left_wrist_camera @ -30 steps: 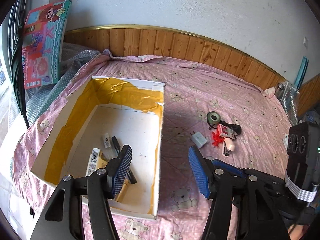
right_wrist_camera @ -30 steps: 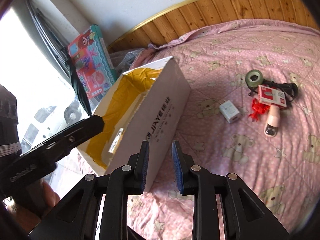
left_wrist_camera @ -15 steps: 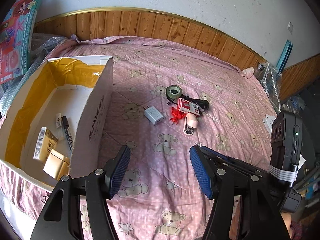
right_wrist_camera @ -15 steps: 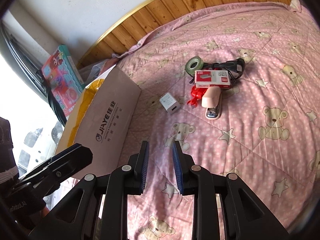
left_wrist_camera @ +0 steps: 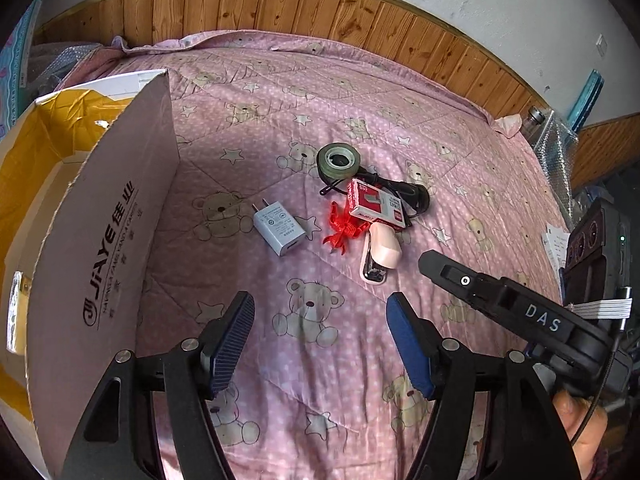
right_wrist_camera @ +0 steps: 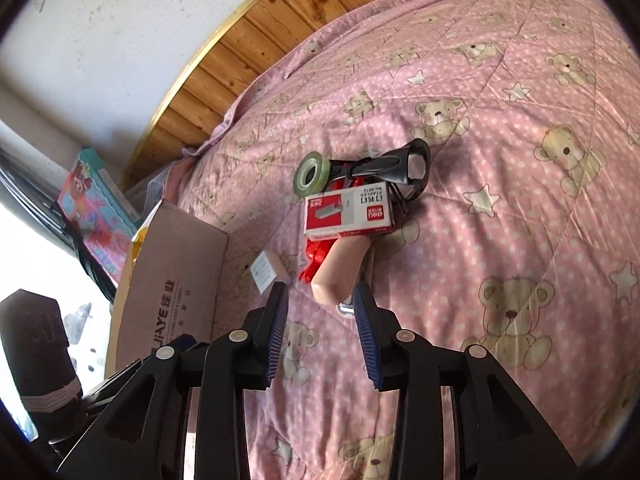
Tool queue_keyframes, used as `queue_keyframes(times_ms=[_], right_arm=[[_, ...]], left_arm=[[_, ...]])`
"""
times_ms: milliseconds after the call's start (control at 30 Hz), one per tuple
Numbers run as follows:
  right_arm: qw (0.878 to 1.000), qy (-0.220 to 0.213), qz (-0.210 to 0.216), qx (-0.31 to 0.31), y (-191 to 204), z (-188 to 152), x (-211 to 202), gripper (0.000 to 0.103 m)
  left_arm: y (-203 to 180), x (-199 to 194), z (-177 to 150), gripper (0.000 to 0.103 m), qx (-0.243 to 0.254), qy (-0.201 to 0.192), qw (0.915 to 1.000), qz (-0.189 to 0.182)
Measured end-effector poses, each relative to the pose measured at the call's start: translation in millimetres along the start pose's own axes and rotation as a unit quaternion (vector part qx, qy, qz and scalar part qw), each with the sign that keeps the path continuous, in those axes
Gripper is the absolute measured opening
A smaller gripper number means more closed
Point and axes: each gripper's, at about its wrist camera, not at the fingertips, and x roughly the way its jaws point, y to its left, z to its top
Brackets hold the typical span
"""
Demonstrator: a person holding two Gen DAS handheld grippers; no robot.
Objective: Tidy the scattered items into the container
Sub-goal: 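Grasp the white charger with the left tool while the right tool grasps the red staples box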
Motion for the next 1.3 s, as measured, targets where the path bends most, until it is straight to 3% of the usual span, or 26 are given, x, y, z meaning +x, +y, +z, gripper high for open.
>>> queue_keyframes(times_ms=[367, 567, 733, 833, 967, 1000, 1033, 1100, 1233, 1300], right_arm=[[0.999, 0.019, -0.039, 0.026, -28.6, 46.7, 56.0, 0.043], [0.996, 0.08, 0.037, -0.003, -12.6, 38.5, 59.7, 0.043], [0.988, 0.04, -0.061, -0.135, 15.7, 41.8, 54.8, 0.046], [0.974, 0.033, -0.104, -0.2, 26.8, 45.6, 66.9, 0.048], [0.958, 0.037, -0.123, -0.255, 31.1, 46.9, 81.7, 0.053], [0.958, 0.042, -0.126, -0.254, 28.0, 49.0, 82.5, 0.05], [0.961, 0.047, -0.121, -0.244, 23.5, 51.4, 81.3, 0.048], [0.967, 0.048, -0.114, -0.225, 15.8, 56.5, 74.7, 0.038], [0.975, 0.044, -0.1, -0.192, 7.8, 63.6, 70.5, 0.037], [0.973, 0.041, -0.112, -0.197, 6.7, 63.3, 76.2, 0.035]], left_arm=[[16.6, 76.2, 42.0, 0.07, -0.027, 0.026, 0.9991, 0.022], [40.8, 95.0, 45.0, 0.071, -0.037, 0.029, 0.9971, 0.06], [67.9, 89.2, 44.4, 0.07, -0.089, 0.017, 0.9955, 0.027], [60.4, 93.4, 49.1, 0.071, -0.083, 0.017, 0.9964, 0.004], [49.9, 105.7, 53.2, 0.071, -0.061, 0.016, 0.9979, 0.012], [48.1, 106.6, 54.0, 0.065, -0.05, 0.012, 0.9985, 0.019], [49.0, 107.1, 54.6, 0.05, -0.045, 0.011, 0.9986, 0.026], [56.1, 104.1, 54.6, 0.035, -0.043, 0.01, 0.9986, 0.029], [74.3, 96.5, 47.6, 0.035, -0.072, 0.014, 0.9973, -0.008], [73.6, 98.4, 46.0, 0.042, -0.078, 0.01, 0.9968, -0.012]])
